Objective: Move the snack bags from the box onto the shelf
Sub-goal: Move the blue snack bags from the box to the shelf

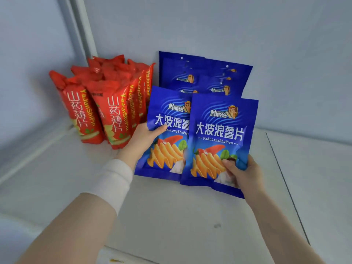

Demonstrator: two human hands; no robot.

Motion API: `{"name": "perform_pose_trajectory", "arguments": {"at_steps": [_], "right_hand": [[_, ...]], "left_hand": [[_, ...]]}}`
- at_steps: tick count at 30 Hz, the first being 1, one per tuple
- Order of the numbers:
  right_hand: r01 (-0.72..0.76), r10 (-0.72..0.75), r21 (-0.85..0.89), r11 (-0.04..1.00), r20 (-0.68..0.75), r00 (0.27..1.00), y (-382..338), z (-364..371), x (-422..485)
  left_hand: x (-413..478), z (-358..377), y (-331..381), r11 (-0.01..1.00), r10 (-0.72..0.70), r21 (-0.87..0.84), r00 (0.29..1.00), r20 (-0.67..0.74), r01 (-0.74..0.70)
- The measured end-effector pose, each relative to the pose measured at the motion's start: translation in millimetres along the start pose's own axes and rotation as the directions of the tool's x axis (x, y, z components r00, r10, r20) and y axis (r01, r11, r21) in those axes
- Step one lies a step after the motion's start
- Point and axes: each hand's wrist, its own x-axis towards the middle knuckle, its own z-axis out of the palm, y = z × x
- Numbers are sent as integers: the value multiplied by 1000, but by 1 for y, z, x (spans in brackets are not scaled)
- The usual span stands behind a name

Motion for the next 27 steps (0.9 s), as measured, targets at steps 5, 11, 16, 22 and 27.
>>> {"name": "perform_pose_trajectory", "arguments": {"at_steps": [5, 11, 16, 22, 27], "right_hand": [[43, -48, -110, 993, -42, 998, 12, 24, 60], [58, -93, -255, 965, -128, 987, 22, 37, 97], [69, -136, -305, 950, -206, 969, 28, 44, 98], [53, -201, -445, 894, -291, 935, 40, 48, 91], [40, -321, -673, 739, -299, 899, 33, 57, 78]], "left_hand": [[72, 9, -20, 996, -12, 83, 1000, 3, 11], [109, 18, -34, 989, 21, 149, 991, -132, -1], [104, 30, -37, 981, 95, 186, 963, -254, -47], [97, 36, -43, 951, 186, 297, 928, -322, -88], [84, 37, -38, 787, 346, 609, 887, -306, -97]]}}
